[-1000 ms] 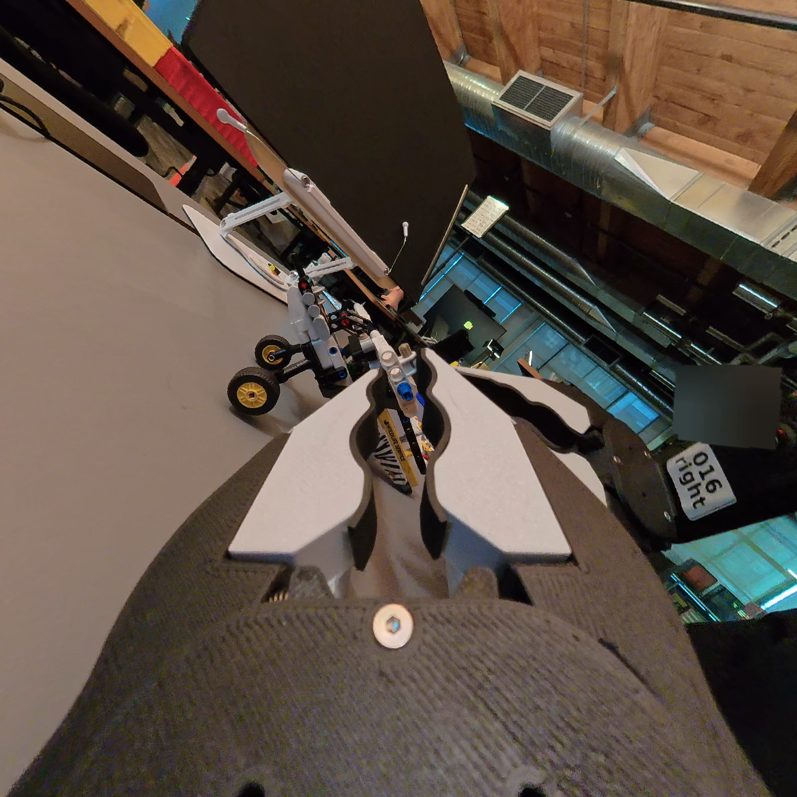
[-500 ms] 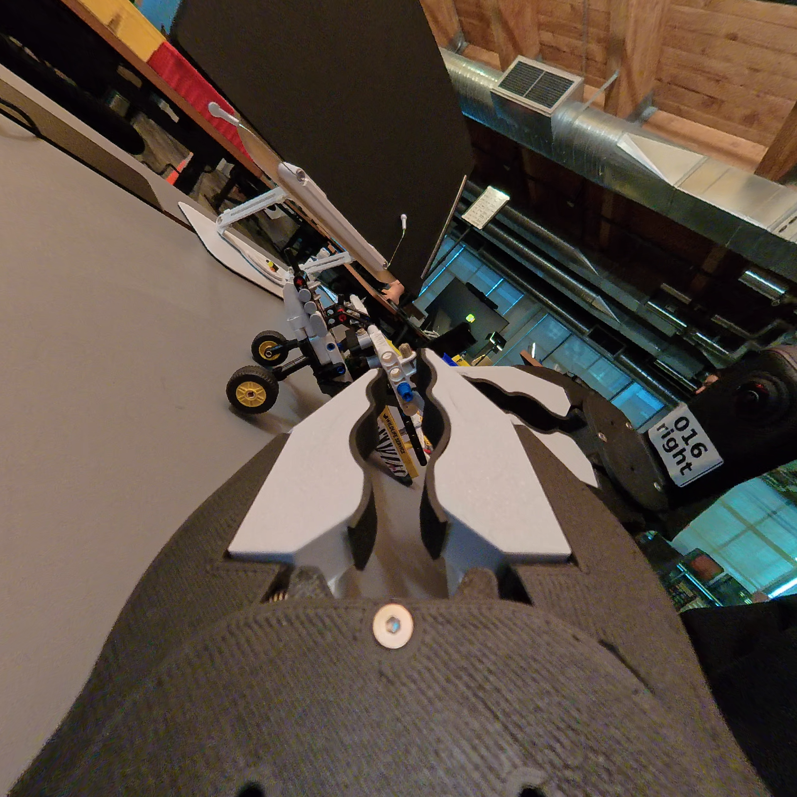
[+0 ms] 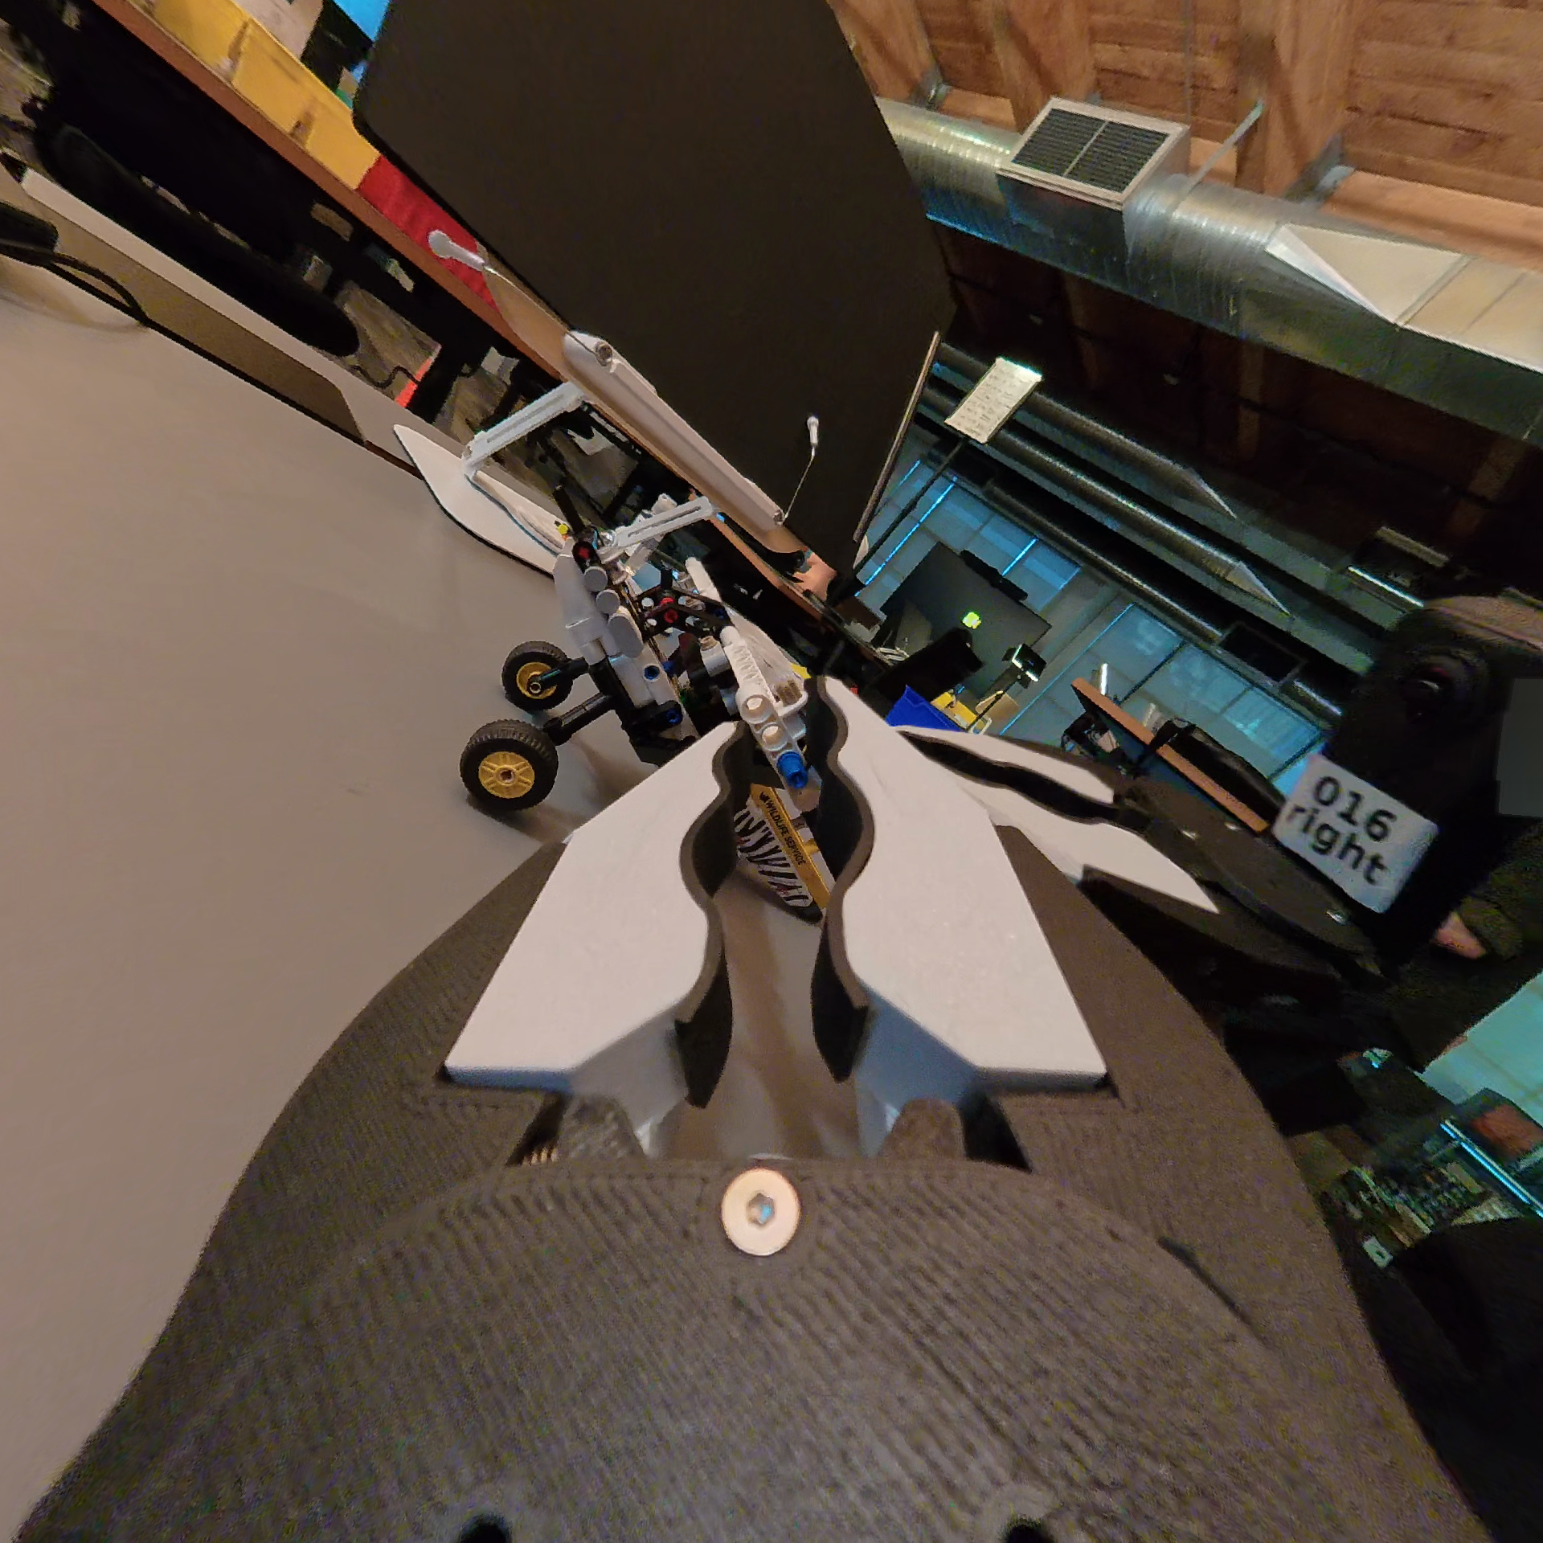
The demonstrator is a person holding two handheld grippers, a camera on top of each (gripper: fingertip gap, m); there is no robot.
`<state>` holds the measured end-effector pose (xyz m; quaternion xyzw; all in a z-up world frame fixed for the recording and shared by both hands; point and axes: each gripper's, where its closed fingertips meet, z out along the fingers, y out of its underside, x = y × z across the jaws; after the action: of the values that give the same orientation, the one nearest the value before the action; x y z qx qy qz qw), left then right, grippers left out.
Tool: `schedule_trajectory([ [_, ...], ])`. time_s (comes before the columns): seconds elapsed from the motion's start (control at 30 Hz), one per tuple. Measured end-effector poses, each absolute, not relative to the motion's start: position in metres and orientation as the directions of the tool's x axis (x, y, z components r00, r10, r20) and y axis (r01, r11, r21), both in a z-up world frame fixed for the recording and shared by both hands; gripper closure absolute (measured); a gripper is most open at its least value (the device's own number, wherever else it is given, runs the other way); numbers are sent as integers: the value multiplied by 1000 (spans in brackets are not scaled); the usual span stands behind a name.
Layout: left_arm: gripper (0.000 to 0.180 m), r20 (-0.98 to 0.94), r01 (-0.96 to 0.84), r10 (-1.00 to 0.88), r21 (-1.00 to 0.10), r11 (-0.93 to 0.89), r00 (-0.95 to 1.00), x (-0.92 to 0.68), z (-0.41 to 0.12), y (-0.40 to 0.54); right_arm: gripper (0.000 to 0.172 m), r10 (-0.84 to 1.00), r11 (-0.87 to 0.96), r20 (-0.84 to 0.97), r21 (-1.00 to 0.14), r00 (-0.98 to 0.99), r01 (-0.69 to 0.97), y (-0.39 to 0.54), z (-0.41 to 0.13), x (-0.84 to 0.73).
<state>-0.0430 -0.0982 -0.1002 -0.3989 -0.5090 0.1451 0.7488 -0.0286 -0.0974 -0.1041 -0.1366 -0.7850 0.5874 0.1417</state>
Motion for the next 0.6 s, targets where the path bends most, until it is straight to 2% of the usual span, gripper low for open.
schedule_trajectory([
  [0.07,172,647,189,623,-745,640,440,-43,-100,-98,168,362,181,-98,-968,-927,172,-96,-104,-28],
  [0.13,172,653,192,617,-739,646,439,-43,-100,-97,169,343,126,-178,-964,-922,234,-95,-104,-28],
  [0.17,172,655,194,615,-737,647,438,-43,-101,-96,169,351,132,-152,-969,-924,209,-94,-104,-28],
  [0.23,171,664,186,614,-729,659,426,-44,-101,-99,169,390,218,25,-974,-920,66,-93,-106,-26],
  [0.27,168,697,171,602,-697,696,389,-46,-102,-109,169,406,289,134,-957,-904,-12,-89,-112,-24],
  [0.3,170,754,79,565,-620,780,336,-49,-99,-141,169,413,332,200,-942,-888,-58,-83,-118,-21],
  [0.33,165,774,65,542,-591,804,328,-48,-100,-163,169,401,337,192,-940,-896,-50,-78,-124,-15],
  [0.37,167,724,48,611,-656,753,320,-46,-98,-173,169,390,320,147,-947,-909,-16,-72,-130,-9],
  [0.4,170,729,37,607,-649,760,315,-44,-97,-180,169,391,306,114,-952,-913,12,-65,-134,-8],
  [0.6,169,718,62,593,-654,754,364,-42,-95,-165,169,401,308,91,-950,-912,41,-32,-130,-20],
])
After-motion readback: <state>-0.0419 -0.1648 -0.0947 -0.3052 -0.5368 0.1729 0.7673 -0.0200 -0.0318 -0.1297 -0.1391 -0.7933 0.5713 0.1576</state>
